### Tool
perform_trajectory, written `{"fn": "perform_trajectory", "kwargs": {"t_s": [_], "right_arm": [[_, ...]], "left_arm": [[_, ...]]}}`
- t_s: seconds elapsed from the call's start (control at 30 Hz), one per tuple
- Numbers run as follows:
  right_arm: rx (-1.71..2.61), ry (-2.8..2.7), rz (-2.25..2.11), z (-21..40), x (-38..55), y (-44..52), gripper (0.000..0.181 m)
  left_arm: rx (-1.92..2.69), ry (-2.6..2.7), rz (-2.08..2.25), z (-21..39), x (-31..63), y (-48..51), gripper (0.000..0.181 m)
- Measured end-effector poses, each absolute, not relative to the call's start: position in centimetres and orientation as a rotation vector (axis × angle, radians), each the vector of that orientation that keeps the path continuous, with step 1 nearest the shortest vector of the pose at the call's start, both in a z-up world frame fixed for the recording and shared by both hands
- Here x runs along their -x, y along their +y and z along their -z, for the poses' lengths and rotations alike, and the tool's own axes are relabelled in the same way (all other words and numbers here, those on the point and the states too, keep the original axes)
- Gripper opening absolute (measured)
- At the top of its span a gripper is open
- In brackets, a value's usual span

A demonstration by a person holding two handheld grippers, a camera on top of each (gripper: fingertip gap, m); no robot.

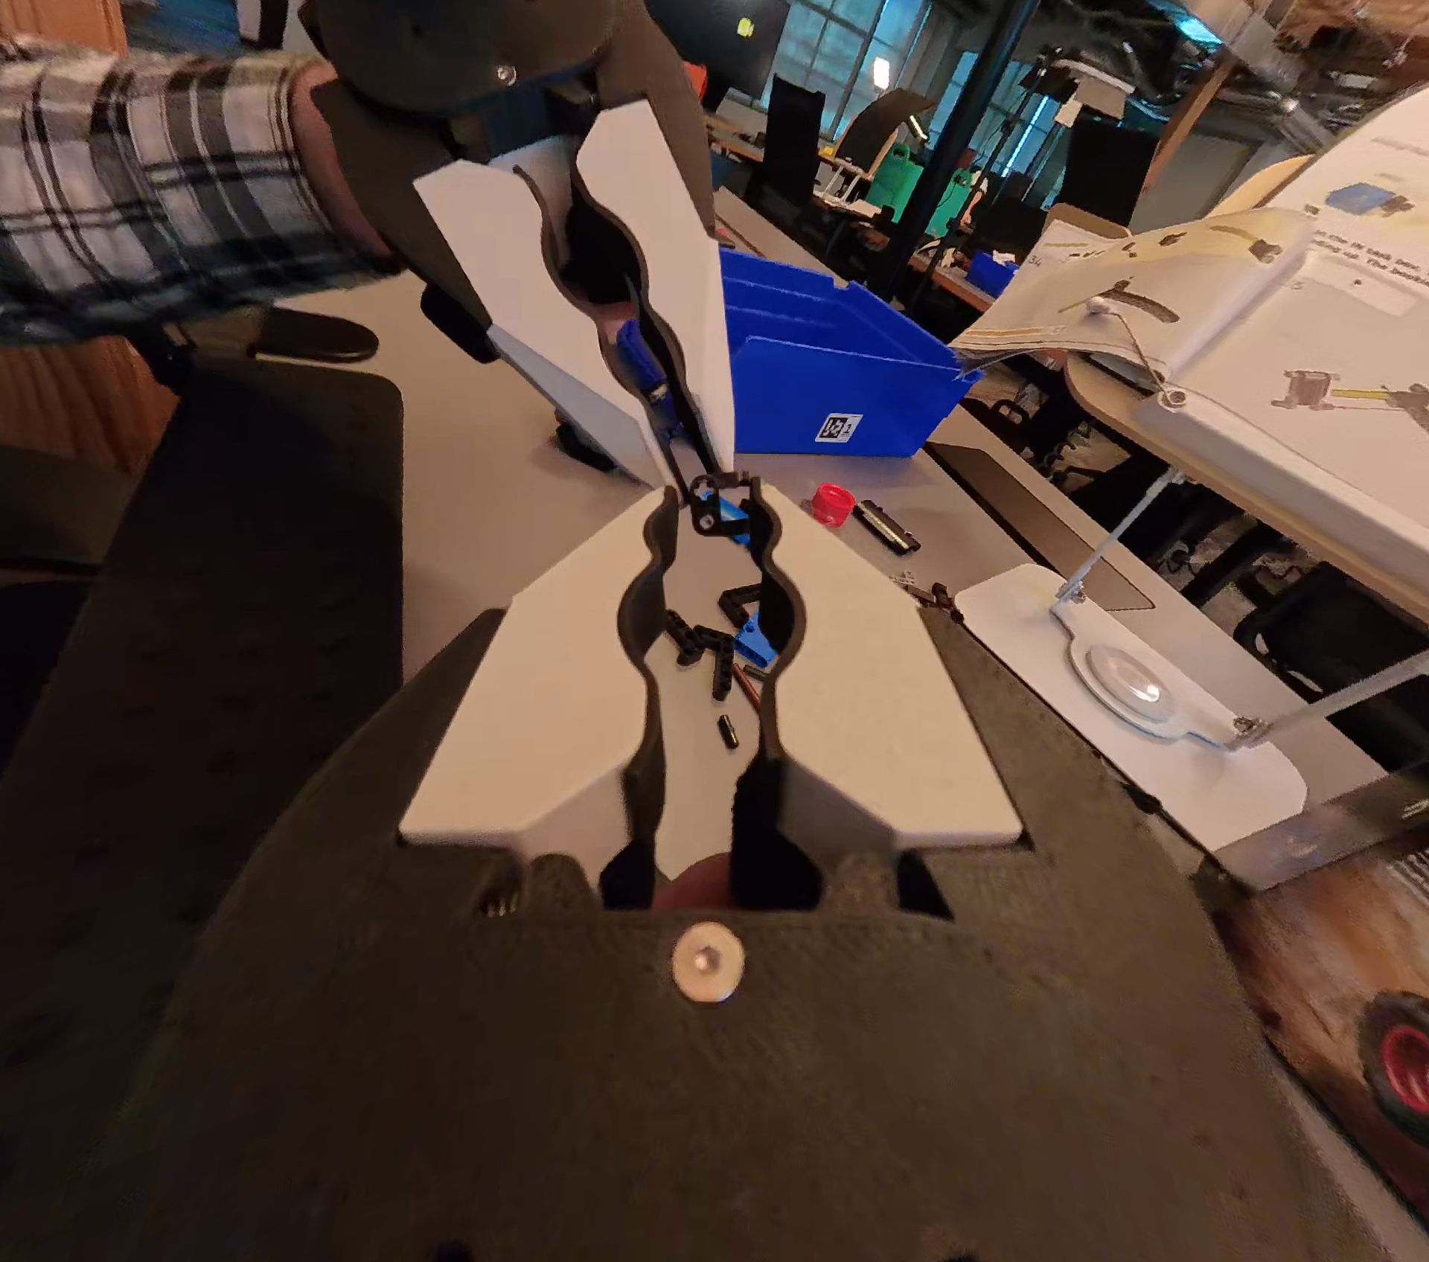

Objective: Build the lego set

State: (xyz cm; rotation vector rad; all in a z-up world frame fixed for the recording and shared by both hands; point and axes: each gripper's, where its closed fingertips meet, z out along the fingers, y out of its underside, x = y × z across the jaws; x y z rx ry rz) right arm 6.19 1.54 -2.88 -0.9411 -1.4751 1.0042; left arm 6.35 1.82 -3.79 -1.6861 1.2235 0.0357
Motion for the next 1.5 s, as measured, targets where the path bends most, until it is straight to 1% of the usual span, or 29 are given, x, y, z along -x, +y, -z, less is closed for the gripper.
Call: {"fn": "perform_trajectory", "kwargs": {"t_s": [0.13, 0.3, 0.37, 0.53, 0.57, 0.63, 0.7, 0.8, 0.93, 1.03, 1.07, 1.17, 1.37, 1.5], "right_arm": [[0.915, -1.543, -0.934, 3.6, -5.7, 1.3, 0.014], [0.930, -1.567, -0.908, 4.3, -5.2, 1.4, 0.017], [0.929, -1.576, -0.924, 4.6, -5.2, 1.2, 0.014], [0.965, -1.556, -0.998, 4.8, -5.2, 1.5, 0.014], [0.976, -1.542, -1.030, 4.7, -5.4, 1.6, 0.014], [1.009, -1.493, -1.107, 4.1, -5.8, 2.3, 0.014], [1.055, -1.454, -1.189, 3.9, -6.4, 3.1, 0.014], [1.127, -1.420, -1.276, 4.4, -6.9, 4.2, 0.014], [1.160, -1.376, -1.479, 4.0, -7.5, 4.1, 0.014], [1.165, -1.294, -1.648, 2.9, -8.1, 4.4, 0.014], [1.166, -1.272, -1.683, 2.7, -8.2, 4.6, 0.014], [1.144, -1.219, -1.775, 1.9, -8.7, 4.8, 0.014], [1.127, -1.220, -1.765, 1.9, -8.8, 4.8, 0.014], [1.117, -1.258, -1.650, 2.4, -8.7, 4.9, 0.014]], "left_arm": [[1.723, 1.278, -0.090, 4.4, -5.9, 1.4, 0.006], [1.745, 1.284, -0.073, 4.6, -5.5, 1.2, 0.006], [1.756, 1.288, -0.048, 4.7, -5.5, 1.0, 0.006], [1.770, 1.268, -0.021, 4.8, -5.6, 1.3, 0.006], [1.772, 1.248, -0.022, 4.7, -5.5, 1.5, 0.008], [1.806, 1.219, -0.013, 5.1, -4.8, 1.6, 0.021], [1.875, 1.219, 0.043, 6.6, -4.1, 1.3, 0.023], [2.040, 1.293, 0.075, 11.3, -2.7, 0.5, 0.024], [2.143, 1.361, -0.023, 16.0, -0.4, 1.0, 0.019], [2.184, 1.389, 0.060, 17.6, -0.4, 0.3, 0.017], [2.185, 1.398, 0.075, 17.9, -0.6, 0.1, 0.010], [2.177, 1.385, 0.128, 18.0, -1.0, 0.1, 0.003], [2.127, 1.319, 0.119, 17.4, -1.0, 0.8, 0.002], [2.004, 1.164, 0.115, 13.3, -1.2, 1.9, 0.002]]}}
